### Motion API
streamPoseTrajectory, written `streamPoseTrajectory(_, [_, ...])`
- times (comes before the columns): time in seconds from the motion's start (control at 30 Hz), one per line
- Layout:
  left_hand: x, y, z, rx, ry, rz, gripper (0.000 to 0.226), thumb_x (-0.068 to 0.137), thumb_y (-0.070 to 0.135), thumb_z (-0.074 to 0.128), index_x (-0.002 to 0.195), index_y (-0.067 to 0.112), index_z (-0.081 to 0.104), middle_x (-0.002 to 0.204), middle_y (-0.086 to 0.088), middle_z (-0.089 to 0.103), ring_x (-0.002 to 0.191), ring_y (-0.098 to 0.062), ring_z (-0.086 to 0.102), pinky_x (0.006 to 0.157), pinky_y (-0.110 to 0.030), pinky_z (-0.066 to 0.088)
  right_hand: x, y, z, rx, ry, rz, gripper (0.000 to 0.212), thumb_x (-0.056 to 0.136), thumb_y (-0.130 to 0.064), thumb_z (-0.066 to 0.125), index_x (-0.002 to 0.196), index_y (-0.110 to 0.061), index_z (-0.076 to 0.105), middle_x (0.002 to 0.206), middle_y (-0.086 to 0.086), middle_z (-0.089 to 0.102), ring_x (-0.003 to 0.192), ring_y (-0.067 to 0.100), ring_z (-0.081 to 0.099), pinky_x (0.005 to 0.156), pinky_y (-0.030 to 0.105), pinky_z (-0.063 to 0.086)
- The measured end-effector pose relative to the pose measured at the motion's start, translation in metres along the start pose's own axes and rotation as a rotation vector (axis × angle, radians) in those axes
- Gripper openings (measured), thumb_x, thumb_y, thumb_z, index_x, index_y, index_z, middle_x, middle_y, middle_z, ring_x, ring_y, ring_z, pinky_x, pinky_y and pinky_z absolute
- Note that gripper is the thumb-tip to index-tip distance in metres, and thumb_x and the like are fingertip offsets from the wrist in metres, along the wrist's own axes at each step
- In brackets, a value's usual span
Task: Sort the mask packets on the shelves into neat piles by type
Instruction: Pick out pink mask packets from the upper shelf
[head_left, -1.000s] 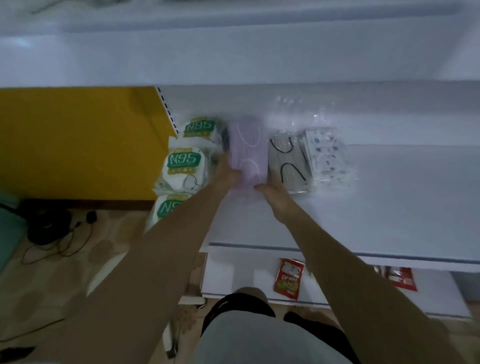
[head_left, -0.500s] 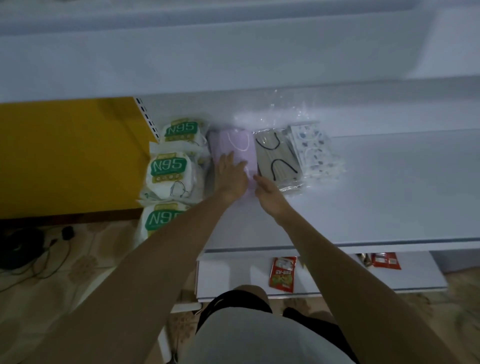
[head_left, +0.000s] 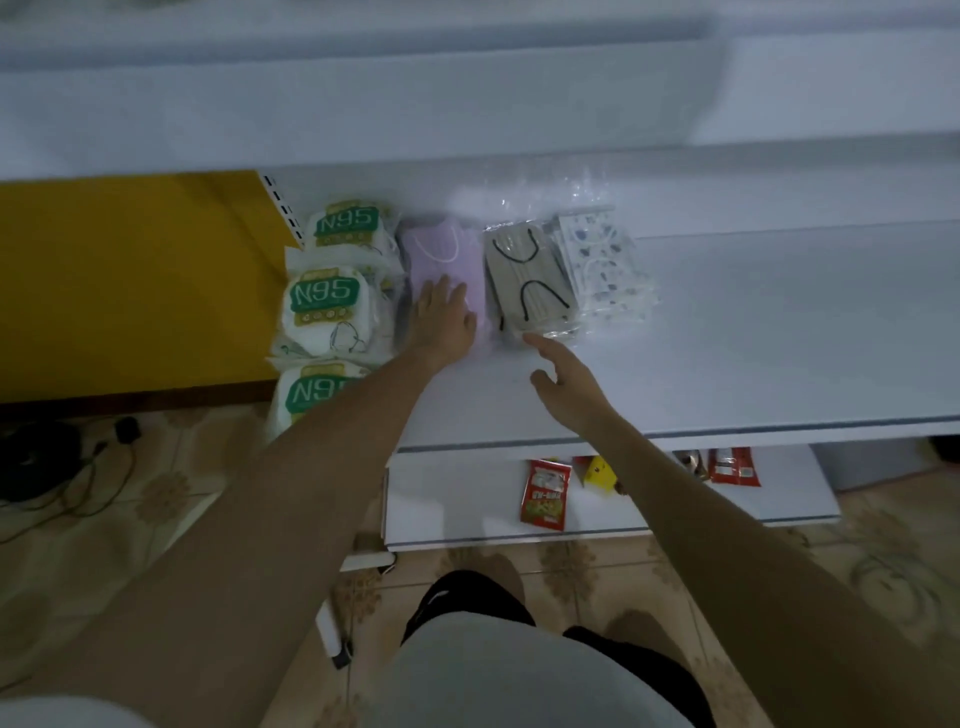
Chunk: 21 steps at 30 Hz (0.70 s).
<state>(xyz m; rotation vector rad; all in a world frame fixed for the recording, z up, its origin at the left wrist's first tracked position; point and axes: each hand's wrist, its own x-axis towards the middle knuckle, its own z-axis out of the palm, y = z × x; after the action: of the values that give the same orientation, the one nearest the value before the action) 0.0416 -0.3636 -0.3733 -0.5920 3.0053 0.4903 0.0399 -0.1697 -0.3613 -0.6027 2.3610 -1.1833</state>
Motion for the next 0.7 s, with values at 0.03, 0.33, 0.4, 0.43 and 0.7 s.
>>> streamPoseTrajectory(0.03, [-0.008,0.003,-0.003,-0.003,0.027,0.016,0.051,0.099,0.024,0.037,0.144,0.004,0.026,0.153,-0.018,0.018,0.142,-0.034,0.013,0.117,-0.040,0.009,-0.005,-0.002,-0.004,-0.060,-0.021,-0.030,0.049,0.094,-0.006,0.043,0.142,-0.016,0.036,0.148,0.003,0.035,0.136,0.017,0.033,0.102,0.016,0.023])
streamPoseTrajectory(0.33, [-0.112,0.063,-0.042,-0.126,0.248,0.121,0.050,0.097,0.025,0.038,0.140,0.000,0.033,0.147,-0.019,0.034,0.136,-0.031,0.032,0.112,-0.035,0.021,-0.083,-0.013,-0.067,-0.419,-0.208,-0.352,0.055,0.095,-0.020,0.050,0.145,-0.009,0.027,0.151,0.011,0.029,0.138,0.024,0.030,0.112,0.028,0.021])
streamPoseTrajectory(0.4, [-0.138,0.088,-0.063,-0.144,0.354,0.175,0.053,0.091,0.028,0.037,0.130,-0.007,0.046,0.131,-0.025,0.051,0.119,-0.037,0.051,0.102,-0.038,0.038,-0.103,-0.017,-0.093,-0.498,-0.180,-0.464,0.056,0.095,-0.026,0.050,0.144,-0.010,0.030,0.149,0.012,0.033,0.135,0.025,0.035,0.111,0.031,0.026])
streamPoseTrajectory(0.43, [-0.151,0.101,-0.074,-0.148,0.385,0.204,0.052,0.088,0.026,0.037,0.123,-0.009,0.053,0.117,-0.026,0.060,0.105,-0.037,0.060,0.090,-0.037,0.047,-0.113,-0.021,-0.106,-0.529,-0.160,-0.509,0.056,0.094,-0.029,0.050,0.144,-0.011,0.031,0.148,0.011,0.034,0.134,0.025,0.036,0.111,0.031,0.028])
streamPoseTrajectory(0.7, [-0.235,0.178,-0.155,-0.108,0.501,0.344,0.046,0.096,0.023,0.045,0.139,0.011,0.040,0.138,-0.010,0.048,0.125,-0.025,0.044,0.102,-0.031,0.033,-0.192,-0.081,-0.209,-0.520,-0.057,-0.683,0.053,0.095,-0.028,0.052,0.143,-0.022,0.030,0.140,-0.004,0.041,0.127,0.012,0.039,0.093,0.004,0.020])
